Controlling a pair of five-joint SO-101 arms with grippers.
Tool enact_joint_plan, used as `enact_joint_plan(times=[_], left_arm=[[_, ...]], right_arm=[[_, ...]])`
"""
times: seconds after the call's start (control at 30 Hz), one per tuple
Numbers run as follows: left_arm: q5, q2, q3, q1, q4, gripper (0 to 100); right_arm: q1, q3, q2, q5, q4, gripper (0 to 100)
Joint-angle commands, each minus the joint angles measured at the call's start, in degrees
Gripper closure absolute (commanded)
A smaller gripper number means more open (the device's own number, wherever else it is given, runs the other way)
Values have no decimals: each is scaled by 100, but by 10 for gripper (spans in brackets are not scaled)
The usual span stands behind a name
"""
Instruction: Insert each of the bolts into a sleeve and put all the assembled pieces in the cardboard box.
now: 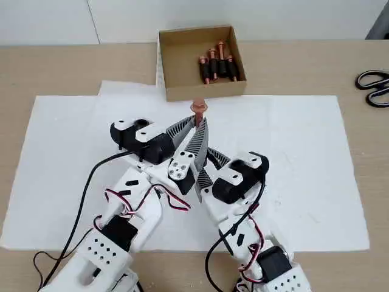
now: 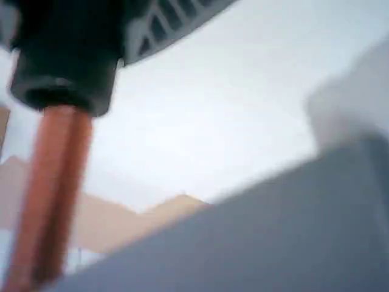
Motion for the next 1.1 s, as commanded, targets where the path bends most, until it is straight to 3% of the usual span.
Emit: enact_joint_plan(times=[0.0, 0.13, 0.53, 1.07], left_arm=[[70, -70, -31, -9, -185, 994], [369, 185, -66, -9, -202, 994], [360, 536, -48, -35, -176, 994], [378, 316, -1015, -44, 1934, 994]], right_arm=[[-13, 35, -84, -53, -4, 995], [-13, 35, -84, -53, -22, 995], [-13, 35, -84, -53, -40, 995], [-13, 26, -84, -53, -48, 995]])
